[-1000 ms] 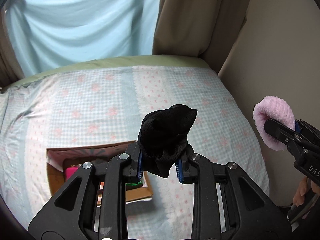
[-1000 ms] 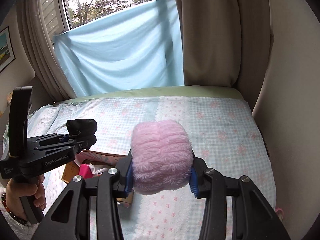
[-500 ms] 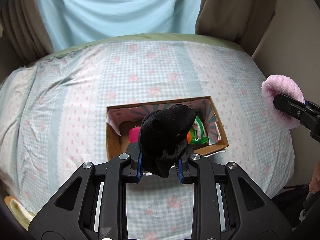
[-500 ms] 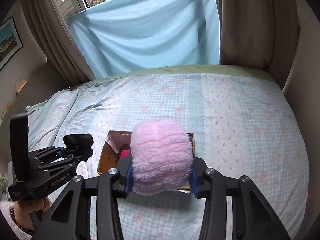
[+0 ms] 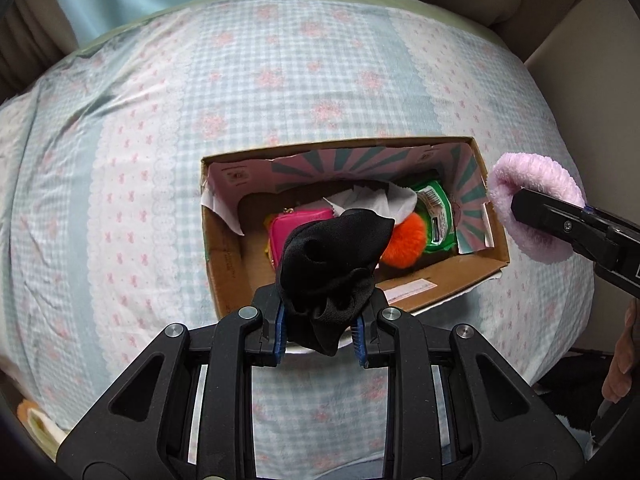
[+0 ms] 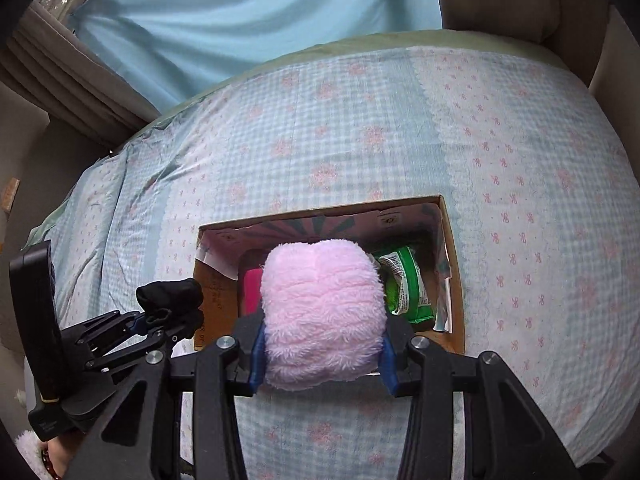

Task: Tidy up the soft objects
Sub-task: 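Carry the scrunchie and pink hair tie into the box and release both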

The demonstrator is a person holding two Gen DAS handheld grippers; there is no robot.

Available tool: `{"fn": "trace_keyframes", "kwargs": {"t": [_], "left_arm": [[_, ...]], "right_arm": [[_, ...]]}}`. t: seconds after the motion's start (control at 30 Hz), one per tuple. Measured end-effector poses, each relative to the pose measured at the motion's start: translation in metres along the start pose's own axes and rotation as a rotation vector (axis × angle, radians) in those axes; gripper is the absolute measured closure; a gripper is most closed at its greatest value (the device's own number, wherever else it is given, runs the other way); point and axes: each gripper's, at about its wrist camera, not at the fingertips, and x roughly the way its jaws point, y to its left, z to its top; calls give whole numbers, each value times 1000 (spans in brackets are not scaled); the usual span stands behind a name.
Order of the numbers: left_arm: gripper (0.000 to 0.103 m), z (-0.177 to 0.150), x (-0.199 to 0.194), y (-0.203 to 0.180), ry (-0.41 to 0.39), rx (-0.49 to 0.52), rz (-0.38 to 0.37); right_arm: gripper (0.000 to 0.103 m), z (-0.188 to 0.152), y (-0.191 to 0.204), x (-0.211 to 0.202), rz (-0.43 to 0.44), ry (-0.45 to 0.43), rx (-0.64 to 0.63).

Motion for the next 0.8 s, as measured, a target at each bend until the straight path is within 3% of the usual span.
{"fn": "trace_keyframes", "kwargs": {"t": [0.37,0.47,0.53,0.6,0.67,0.73,0.8], "left_arm": [[81,37,56,-16,110,27,9],[81,43,61,-11,116,1,-17],[66,45,56,-10,83,2,-44],[1,46,54,-14,74,14,-18],[0,44,50,-16,60,37,8],[0,40,51,-17,71,61,20],[0,34,51,-17,76,76,37]], "right_arm": [[62,31,-22,63,-63,170,63],[62,35,-26,70,-69,191,73],[60,38,-28,75,-57,203,83],[51,41,-29,79,-30,214,104],[16,42,-31,79,-31,197,120],[1,42,-32,75,-31,170,124],[1,41,-31,72,-30,173,127]]}}
